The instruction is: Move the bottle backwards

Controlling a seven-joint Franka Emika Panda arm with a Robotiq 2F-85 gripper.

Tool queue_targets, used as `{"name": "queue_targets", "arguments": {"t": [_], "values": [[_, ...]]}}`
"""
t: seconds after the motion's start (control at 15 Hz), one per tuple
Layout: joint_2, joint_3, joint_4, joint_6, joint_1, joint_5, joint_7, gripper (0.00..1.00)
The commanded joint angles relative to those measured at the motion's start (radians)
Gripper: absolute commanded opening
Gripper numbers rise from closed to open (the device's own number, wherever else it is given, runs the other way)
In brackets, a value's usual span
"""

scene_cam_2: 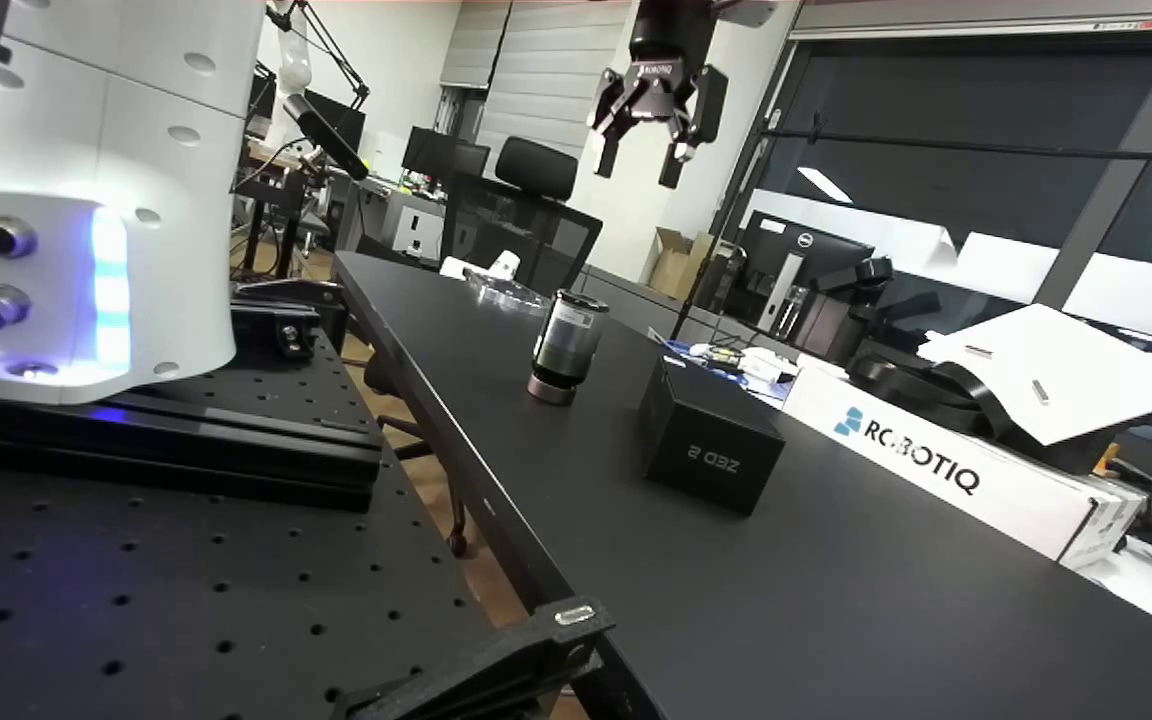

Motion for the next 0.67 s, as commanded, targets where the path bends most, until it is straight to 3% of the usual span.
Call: {"name": "queue_targets", "arguments": {"t": [0.0, 0.27, 0.6], "values": [[0.091, -0.011, -0.025, 0.138, 0.008, 0.039, 0.055, 1.0], [0.184, 0.002, -0.032, 0.221, 0.012, 0.057, 0.087, 1.0], [0.246, 0.027, -0.048, 0.234, -0.009, 0.027, 0.252, 1.0]]}}
